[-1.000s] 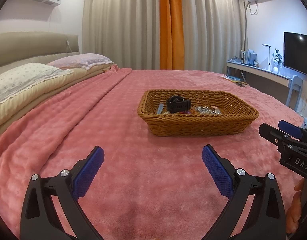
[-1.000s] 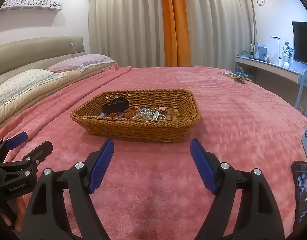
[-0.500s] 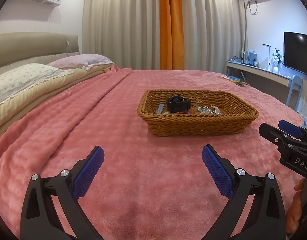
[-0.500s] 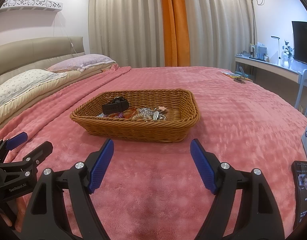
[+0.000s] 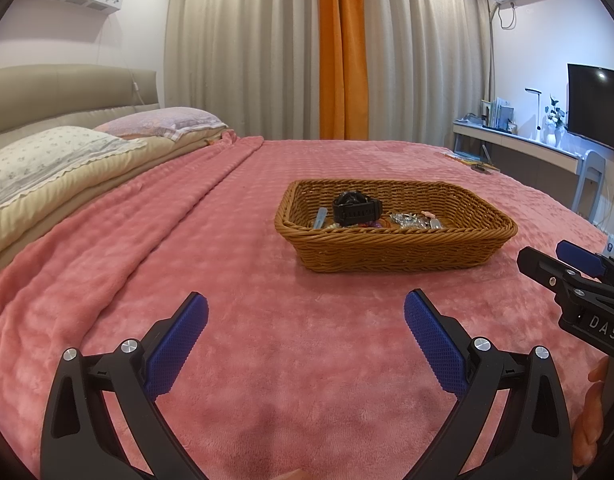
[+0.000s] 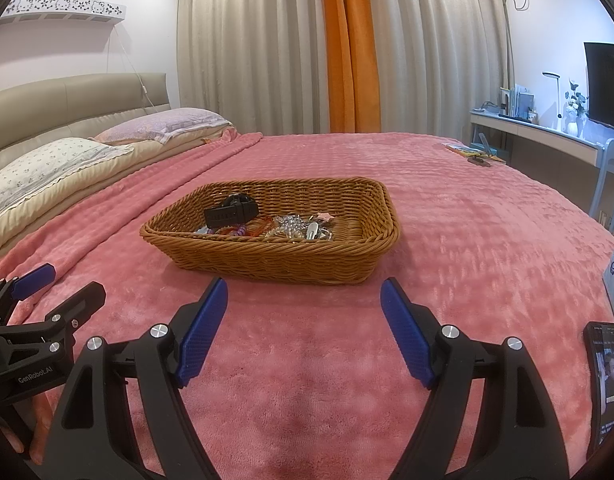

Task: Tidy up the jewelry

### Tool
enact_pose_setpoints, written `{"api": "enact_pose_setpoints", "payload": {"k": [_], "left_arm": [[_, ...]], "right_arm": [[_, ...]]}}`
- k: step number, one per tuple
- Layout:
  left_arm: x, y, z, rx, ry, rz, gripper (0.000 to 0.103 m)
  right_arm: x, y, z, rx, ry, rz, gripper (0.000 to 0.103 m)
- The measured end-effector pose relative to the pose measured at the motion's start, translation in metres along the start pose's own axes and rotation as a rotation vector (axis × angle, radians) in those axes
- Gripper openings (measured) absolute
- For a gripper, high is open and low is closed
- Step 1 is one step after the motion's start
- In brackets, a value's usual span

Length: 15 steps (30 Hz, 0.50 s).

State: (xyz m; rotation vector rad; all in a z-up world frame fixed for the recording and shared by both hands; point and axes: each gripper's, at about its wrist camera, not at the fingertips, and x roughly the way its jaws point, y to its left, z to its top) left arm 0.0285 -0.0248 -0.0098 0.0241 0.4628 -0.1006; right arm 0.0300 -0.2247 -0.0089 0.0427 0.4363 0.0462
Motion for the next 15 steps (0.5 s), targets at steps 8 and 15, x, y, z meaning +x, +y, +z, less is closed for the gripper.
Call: {"api": "enact_pose_setpoints", "payload": {"k": [8, 15], "left_arm": [[-0.0009, 0.0003, 0.0022, 0.002, -0.008, -0.009, 0.095], [-0.0006, 0.0025, 0.0009, -0.014, -0.007, -0.010, 0.096]], "right_arm": [[-0.0002, 0.0005, -0.0001, 0.001, 0.000, 0.000, 0.075], [-0.0002, 0.0008, -0.0001, 0.001, 0.000, -0.001, 0.075]]}}
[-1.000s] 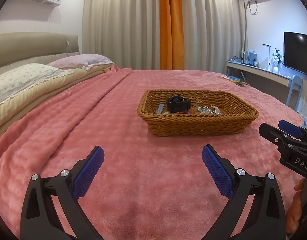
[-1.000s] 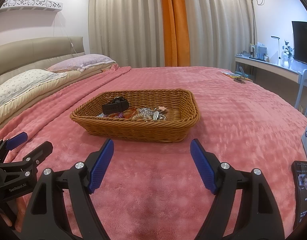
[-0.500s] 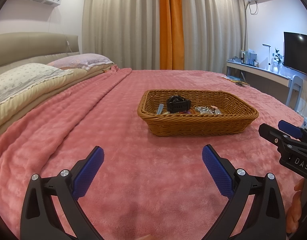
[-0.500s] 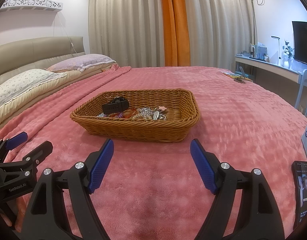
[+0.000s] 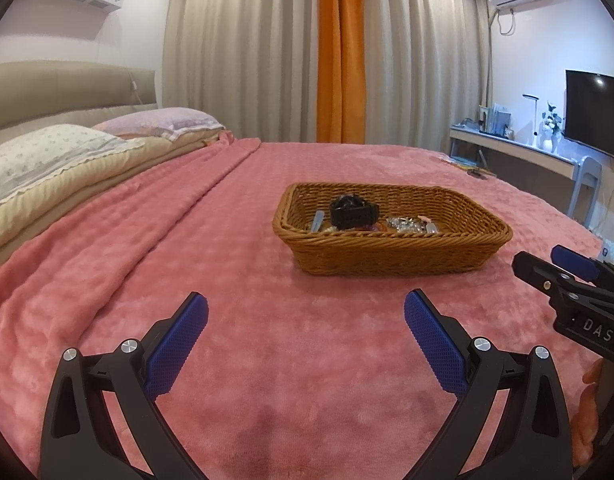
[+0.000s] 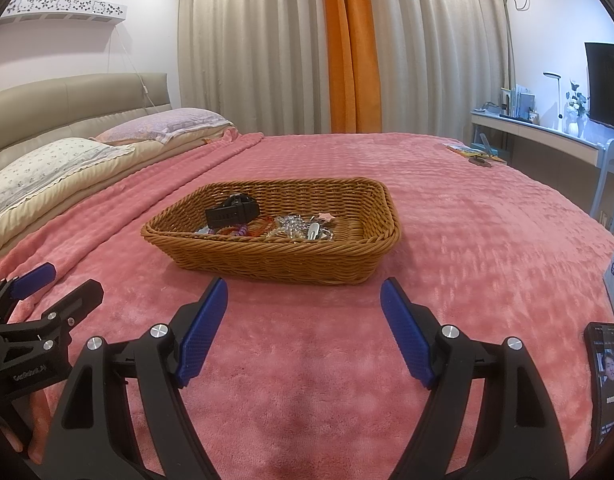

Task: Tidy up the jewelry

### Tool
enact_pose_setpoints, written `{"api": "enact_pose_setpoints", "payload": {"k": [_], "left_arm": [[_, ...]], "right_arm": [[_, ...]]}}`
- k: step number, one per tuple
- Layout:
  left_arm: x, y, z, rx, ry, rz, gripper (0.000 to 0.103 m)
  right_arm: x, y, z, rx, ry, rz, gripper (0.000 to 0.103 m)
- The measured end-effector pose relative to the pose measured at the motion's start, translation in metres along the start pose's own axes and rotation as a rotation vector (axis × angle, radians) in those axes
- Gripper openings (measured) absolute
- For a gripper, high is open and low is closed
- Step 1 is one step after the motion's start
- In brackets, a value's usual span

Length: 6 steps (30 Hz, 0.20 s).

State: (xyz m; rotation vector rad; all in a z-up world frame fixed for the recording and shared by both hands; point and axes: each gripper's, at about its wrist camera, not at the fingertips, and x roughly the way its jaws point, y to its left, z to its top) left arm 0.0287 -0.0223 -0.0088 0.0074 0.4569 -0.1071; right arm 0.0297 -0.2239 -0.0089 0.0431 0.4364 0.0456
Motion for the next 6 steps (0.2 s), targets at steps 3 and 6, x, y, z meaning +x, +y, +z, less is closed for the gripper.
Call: {"api": "enact_pose_setpoints", "payload": {"k": [3, 6], "left_arm": [[0.0035, 0.0021, 0.0006, -0.009, 0.018, -0.020, 0.096], [0.0028, 0.0022, -0.0008, -0.017, 0.015, -0.019, 0.095]], "right_arm": [[-0.0001, 0.0001, 0.0000, 0.001, 0.000, 0.000, 0.075], [0.0000, 0.0000, 0.0000, 0.000, 0.000, 0.000, 0.075]]}}
